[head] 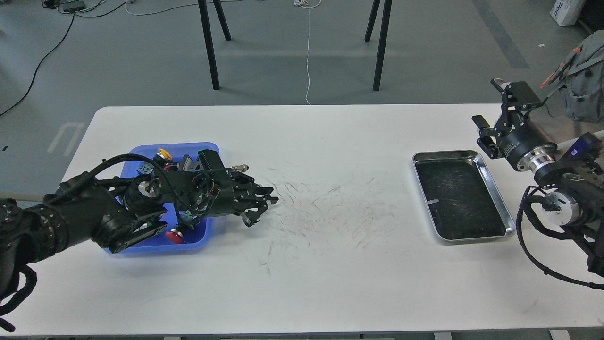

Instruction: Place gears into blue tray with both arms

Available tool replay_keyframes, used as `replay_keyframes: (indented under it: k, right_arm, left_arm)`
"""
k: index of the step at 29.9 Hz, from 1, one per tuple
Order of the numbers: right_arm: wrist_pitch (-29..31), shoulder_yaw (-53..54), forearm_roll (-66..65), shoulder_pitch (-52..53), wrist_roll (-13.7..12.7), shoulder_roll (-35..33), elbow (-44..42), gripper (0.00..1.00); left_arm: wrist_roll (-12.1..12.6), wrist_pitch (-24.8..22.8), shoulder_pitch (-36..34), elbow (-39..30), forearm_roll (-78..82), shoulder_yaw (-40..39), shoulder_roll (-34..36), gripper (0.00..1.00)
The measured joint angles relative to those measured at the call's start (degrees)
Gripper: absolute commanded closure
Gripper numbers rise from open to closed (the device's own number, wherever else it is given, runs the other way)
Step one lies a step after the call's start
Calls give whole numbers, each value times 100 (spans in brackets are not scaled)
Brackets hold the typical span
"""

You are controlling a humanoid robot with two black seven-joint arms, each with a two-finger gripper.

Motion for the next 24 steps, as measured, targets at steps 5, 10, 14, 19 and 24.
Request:
replay_keyframes:
  k: [5,10,14,19,24]
  right_arm:
    - [0,-4,-5,-29,0,-1,1,2]
    - [1,-4,-15,-58,0,-1,2,2]
    - [0,-4,-17,-83,0,-9,1,2]
    - [0,-4,-18,-83,0,-10,10,2]
    - [0,4,-17,-88,0,-3,9,2]
  left_arm:
    - [-5,47,-274,-16,-394,-8,0,76]
    - [-6,52,-415,-17,-414,14,4,76]
    - [-8,52,-547,-17,-352,83,69,76]
    - [-8,44,-678,1,-45,114,350,76]
    - [-8,20,-713,27,286,167,579,76]
